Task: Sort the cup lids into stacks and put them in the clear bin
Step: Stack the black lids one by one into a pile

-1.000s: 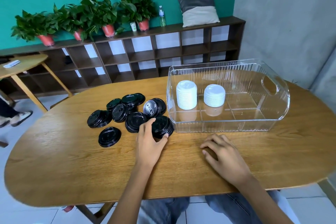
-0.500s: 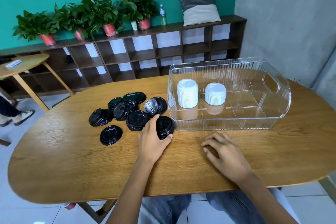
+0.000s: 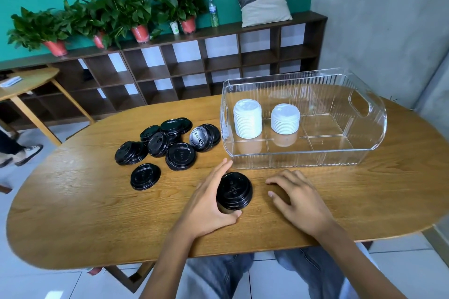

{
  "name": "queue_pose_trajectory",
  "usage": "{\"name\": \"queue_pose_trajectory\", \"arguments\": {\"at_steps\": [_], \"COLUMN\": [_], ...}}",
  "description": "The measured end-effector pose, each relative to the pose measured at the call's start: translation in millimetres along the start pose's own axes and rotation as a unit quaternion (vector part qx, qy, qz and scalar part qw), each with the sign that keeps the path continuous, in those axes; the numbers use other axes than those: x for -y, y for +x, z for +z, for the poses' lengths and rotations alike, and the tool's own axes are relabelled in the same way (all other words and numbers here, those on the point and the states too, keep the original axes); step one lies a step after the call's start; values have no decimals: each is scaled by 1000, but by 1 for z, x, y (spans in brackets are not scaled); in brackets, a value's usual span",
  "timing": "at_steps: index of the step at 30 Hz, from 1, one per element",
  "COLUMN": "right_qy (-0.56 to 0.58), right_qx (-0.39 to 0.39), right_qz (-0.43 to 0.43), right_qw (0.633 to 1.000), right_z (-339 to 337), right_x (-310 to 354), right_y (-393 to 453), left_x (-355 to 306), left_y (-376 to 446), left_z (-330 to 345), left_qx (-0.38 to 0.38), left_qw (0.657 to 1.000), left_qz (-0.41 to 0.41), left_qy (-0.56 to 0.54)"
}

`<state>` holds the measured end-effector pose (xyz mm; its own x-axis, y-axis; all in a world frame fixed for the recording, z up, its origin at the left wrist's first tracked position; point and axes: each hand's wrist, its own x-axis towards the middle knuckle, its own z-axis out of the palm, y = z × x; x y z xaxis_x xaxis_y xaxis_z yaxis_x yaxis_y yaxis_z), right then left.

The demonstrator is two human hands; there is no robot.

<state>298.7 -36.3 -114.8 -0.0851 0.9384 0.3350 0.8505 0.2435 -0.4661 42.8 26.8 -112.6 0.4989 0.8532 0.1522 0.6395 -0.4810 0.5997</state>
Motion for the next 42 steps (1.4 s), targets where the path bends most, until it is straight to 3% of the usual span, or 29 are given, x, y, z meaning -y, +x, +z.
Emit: {"name": "queue_pose_trajectory", "arguments": {"at_steps": [6, 13, 27, 35, 42], "right_qy": [-14, -19, -78, -76, -56], "right_qx": [30, 37, 114, 117, 114], "right_qz": [-2, -3, -59, -59, -49], "right_qw": [999, 999, 989, 988, 991], "right_z": [0, 0, 3, 3, 2], "right_x": [-1, 0, 4, 4, 3], "right_y": [0, 0, 2, 2, 3], "left_x": [-3, -1, -4, -1, 13], "left_y": [1, -1, -1, 2, 11], "left_z": [0, -3, -1, -1, -15], "left_qx": [-66, -24, -29, -116, -185], "left_qw": [996, 999, 998, 990, 968], "left_qz": [-42, -3, -18, -70, -167], "left_qy": [47, 30, 56, 27, 44]}}
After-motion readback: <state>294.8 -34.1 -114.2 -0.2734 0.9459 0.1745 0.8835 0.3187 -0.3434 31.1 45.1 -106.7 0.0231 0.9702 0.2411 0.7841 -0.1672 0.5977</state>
